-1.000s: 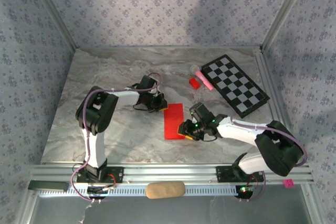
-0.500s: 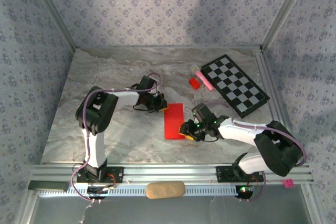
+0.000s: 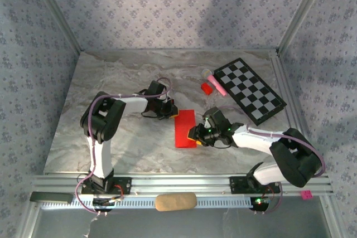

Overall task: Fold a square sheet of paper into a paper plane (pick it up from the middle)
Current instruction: Fold the triangle a second time at the center of the table.

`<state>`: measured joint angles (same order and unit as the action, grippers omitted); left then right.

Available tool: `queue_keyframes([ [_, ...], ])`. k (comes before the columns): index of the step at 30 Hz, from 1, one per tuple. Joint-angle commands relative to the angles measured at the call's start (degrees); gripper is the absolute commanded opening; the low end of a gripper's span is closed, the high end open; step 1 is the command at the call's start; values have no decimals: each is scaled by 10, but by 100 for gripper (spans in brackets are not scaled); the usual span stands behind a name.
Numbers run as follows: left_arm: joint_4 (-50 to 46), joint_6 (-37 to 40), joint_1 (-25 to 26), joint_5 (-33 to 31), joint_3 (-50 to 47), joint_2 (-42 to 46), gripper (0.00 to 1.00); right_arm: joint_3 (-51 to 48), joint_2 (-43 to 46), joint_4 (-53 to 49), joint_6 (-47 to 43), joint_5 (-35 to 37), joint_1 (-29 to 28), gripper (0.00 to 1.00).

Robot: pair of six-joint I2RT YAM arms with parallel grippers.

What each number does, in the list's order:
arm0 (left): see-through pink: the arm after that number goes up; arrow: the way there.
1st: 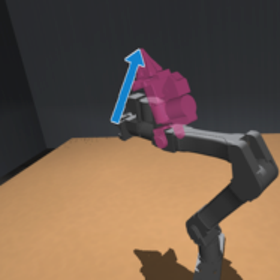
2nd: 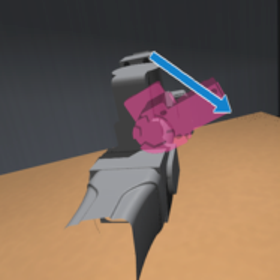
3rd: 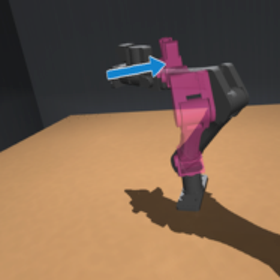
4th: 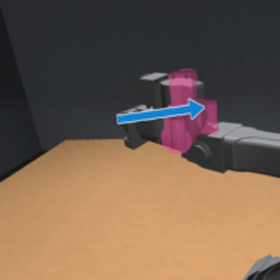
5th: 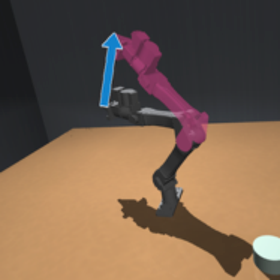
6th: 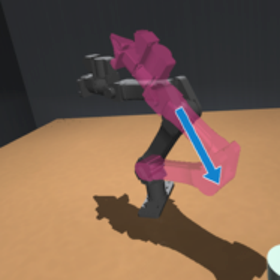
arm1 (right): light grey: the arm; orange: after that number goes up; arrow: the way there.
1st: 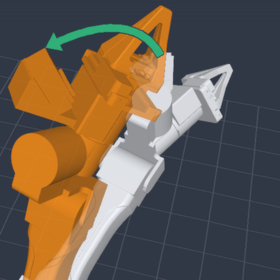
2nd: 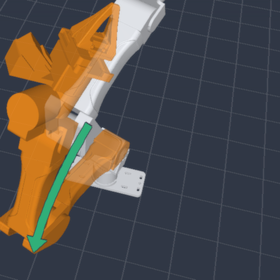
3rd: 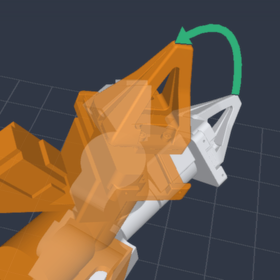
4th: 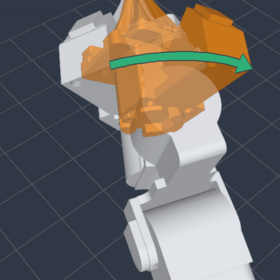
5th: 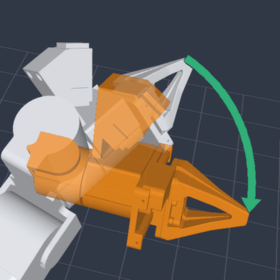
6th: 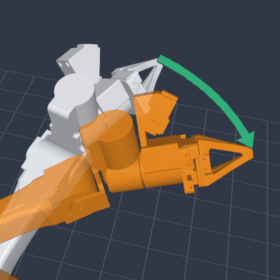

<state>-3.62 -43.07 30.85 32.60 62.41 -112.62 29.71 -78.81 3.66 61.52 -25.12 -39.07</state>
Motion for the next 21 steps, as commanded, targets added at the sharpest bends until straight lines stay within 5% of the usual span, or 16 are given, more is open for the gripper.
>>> queue_keyframes([
  [1, -21, 9, 0, -5, -3, -10, 0, -3, -14, 30, -6, -28, 11, 39],
  [12, -53, 37, 0, 7, 40, -22, 0, 0, -46, 61, -22, -54, 40, 39],
  [21, -56, 41, 0, 16, 59, -23, 1, 6, -84, 100, -38, -81, 59, 29],
])
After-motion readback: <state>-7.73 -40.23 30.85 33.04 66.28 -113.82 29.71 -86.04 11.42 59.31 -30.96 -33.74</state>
